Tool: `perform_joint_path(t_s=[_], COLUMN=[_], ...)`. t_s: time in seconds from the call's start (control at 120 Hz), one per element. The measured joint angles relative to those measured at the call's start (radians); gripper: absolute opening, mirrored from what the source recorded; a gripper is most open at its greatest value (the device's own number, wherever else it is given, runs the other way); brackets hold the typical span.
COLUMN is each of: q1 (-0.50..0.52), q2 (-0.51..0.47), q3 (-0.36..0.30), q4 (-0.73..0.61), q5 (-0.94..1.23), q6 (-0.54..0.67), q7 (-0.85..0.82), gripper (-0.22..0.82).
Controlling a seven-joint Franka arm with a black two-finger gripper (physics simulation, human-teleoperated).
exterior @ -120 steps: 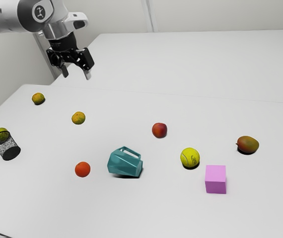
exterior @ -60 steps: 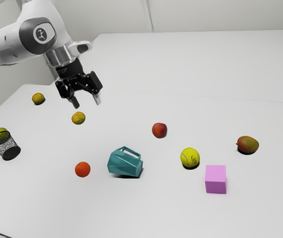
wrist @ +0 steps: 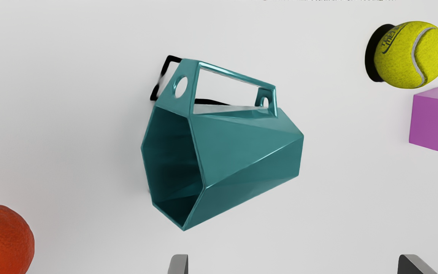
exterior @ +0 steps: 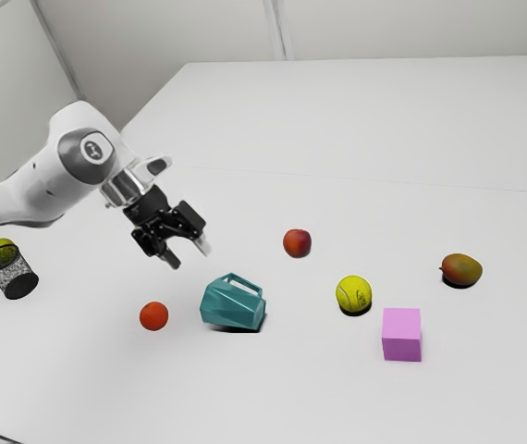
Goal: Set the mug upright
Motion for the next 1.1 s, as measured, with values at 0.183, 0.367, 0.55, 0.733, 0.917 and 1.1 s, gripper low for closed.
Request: perform_joint_path(t_s=[0.183, 0.367, 0.55, 0.733, 0.917, 1.1], q1=[0.042, 0.076, 0.042, 0.042, 0.043, 0.044], q2=[0.054, 0.125, 0.159, 0.205, 0.234, 0.237], q3=[0.0, -0.001, -0.002, -0.004, -0.01, -0.019], q4=[-0.029, -0.03, -0.032, -0.032, -0.034, -0.037], q5=[-0.073, -0.107, -0.179, -0.264, -0.308, -0.32], q6=[0.043, 0.045, 0.021, 0.017, 0.015, 0.009], q7=[0.157, 0.281, 0.38, 0.47, 0.543, 0.597], gripper=[0.6, 0.6, 0.6, 0.6, 0.37, 0.06])
